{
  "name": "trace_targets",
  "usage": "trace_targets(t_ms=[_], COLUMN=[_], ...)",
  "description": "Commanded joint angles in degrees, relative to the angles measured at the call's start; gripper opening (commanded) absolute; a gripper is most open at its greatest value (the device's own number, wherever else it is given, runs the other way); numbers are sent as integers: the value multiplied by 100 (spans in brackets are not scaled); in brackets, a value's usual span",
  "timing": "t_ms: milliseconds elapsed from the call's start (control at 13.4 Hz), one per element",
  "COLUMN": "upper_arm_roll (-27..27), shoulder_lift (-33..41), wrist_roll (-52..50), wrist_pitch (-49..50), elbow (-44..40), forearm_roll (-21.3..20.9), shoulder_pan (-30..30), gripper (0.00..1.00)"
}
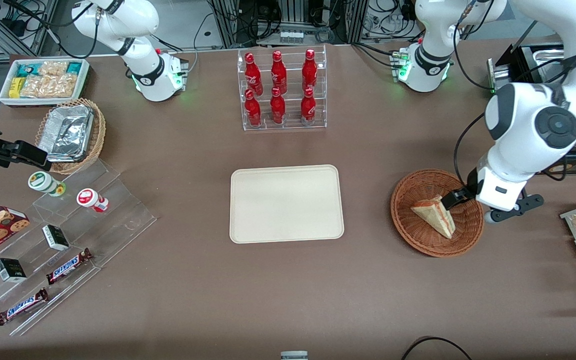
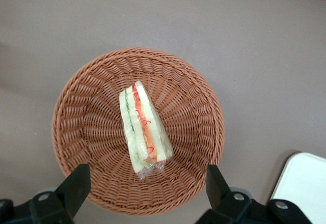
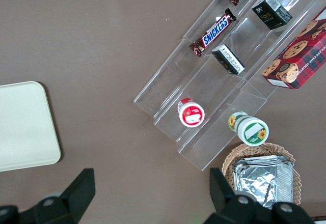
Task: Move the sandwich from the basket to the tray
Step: 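Move the left gripper over the wrapped sandwich in the wicker basket, then lower the left gripper and close it on the sandwich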
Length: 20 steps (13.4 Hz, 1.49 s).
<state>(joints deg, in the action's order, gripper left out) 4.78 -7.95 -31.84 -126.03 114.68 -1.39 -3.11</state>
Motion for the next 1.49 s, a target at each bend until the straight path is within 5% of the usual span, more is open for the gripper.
trace_targets(t_ms=[0,1413], upper_arm_roll=[23,23], shoulder_lift=[92,-796], wrist_roll=[-768,-1070], wrist_pitch=[-744,-2030], elbow=[554,1250], forearm_roll=[-72,-72], shoulder_pan=[12,12], gripper=[100,98])
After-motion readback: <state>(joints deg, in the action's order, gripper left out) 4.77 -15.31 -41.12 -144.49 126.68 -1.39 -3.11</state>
